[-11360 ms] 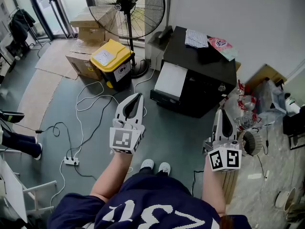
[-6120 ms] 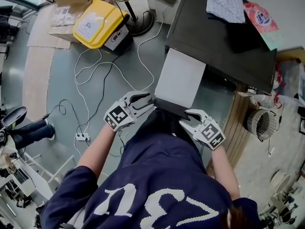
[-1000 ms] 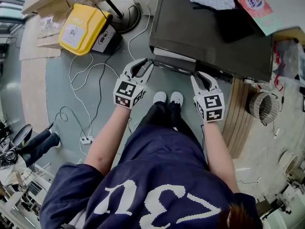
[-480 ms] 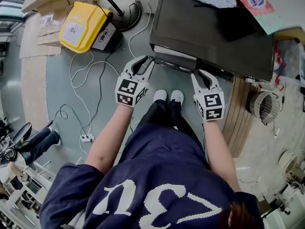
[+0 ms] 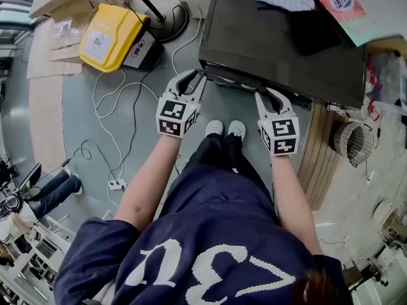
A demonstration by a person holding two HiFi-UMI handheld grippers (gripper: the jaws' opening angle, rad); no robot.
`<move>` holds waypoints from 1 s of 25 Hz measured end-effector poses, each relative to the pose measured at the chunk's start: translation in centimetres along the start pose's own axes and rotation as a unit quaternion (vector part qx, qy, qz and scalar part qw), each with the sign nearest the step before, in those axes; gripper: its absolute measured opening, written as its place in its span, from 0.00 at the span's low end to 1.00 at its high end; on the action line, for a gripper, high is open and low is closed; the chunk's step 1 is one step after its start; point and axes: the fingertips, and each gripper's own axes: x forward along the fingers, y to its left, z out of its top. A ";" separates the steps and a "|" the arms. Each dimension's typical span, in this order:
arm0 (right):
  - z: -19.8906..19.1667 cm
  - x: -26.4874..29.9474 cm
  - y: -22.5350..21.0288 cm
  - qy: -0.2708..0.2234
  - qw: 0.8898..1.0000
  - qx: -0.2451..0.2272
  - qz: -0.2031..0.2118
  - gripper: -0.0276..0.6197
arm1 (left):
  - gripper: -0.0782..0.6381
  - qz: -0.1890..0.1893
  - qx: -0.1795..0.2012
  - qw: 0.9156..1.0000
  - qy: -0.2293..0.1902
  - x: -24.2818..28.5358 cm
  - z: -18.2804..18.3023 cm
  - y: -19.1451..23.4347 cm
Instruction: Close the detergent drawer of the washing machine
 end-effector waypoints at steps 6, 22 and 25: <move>0.7 0.3 -0.4 -0.004 1.000 0.015 -0.010 0.18 | 0.26 0.010 -0.001 1.000 0.006 0.8 0.5 0.2; 0.9 0.9 -1.4 -0.016 0.998 0.048 -0.036 0.19 | 0.26 0.015 -0.008 1.000 0.005 1.5 0.9 0.5; 0.8 0.8 -1.5 -0.020 0.997 0.058 -0.042 0.19 | 0.26 0.018 -0.012 1.000 0.005 1.5 1.0 0.5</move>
